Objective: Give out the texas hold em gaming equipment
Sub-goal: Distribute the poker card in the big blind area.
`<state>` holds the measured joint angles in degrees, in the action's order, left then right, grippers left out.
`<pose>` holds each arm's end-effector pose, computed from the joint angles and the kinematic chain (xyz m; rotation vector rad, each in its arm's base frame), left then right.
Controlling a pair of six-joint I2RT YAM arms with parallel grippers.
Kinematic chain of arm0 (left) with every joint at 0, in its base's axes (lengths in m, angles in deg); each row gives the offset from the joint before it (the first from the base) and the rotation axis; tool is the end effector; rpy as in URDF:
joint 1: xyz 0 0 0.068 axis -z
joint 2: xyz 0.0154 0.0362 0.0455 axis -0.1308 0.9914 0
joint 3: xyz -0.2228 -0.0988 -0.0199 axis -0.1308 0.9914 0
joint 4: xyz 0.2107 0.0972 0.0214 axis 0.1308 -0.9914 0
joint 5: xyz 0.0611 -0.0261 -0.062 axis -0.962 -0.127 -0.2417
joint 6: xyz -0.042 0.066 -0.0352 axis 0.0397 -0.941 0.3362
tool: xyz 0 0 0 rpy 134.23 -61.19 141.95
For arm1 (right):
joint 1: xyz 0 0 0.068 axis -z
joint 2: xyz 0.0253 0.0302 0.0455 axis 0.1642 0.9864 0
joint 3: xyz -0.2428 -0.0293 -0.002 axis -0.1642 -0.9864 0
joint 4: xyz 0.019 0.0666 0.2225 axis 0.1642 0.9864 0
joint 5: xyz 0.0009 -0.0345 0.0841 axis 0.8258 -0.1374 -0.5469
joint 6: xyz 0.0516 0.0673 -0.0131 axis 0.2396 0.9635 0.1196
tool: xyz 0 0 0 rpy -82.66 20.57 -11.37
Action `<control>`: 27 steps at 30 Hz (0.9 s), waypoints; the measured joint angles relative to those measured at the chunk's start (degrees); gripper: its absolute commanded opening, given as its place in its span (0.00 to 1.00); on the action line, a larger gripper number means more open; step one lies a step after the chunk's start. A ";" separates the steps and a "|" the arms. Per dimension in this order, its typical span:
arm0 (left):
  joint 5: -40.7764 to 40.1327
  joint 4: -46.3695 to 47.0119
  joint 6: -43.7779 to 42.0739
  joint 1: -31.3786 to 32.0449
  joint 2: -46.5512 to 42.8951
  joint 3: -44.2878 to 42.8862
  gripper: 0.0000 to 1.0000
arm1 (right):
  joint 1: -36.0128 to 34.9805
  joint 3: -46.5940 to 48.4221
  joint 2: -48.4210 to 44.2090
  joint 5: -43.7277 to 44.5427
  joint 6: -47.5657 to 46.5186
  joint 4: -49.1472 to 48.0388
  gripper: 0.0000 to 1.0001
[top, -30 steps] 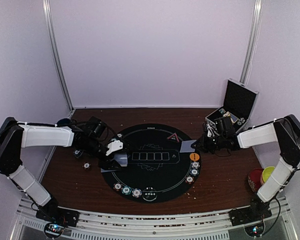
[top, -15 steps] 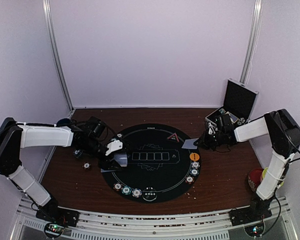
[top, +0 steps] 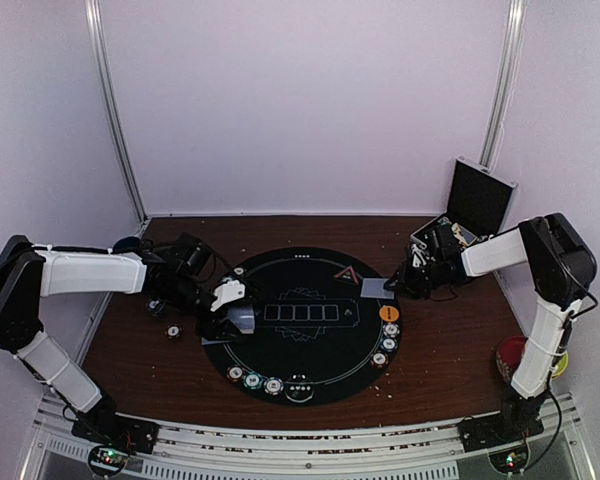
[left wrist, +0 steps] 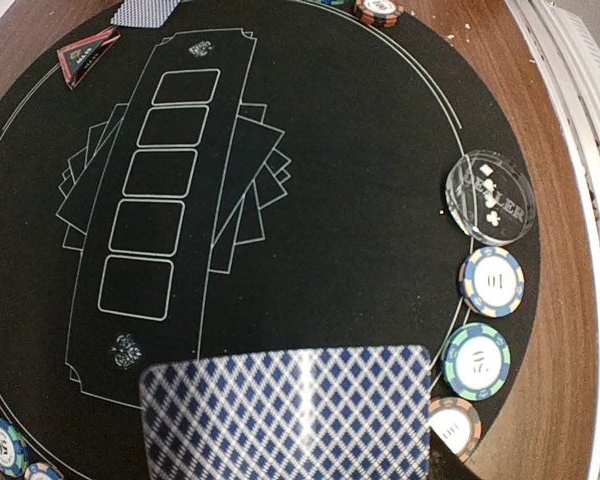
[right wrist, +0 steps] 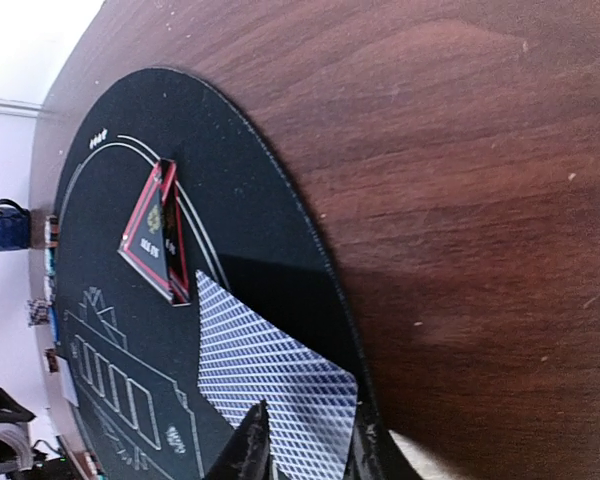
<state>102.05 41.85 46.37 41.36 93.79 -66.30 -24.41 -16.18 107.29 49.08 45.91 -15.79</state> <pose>0.2163 -0.1937 0.1434 1.6268 1.9664 -0.7196 0.3334 0.1315 0.1022 0.1415 2.5571 1.0521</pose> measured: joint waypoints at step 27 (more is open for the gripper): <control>-0.52 -0.02 -0.02 0.00 0.00 0.00 0.41 | -21.84 -6.78 -25.75 20.85 -0.02 -3.85 0.79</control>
<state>101.52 41.83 46.35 41.36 93.79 -66.30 -46.24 -22.96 81.54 69.93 45.89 -19.64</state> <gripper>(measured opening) 0.515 0.787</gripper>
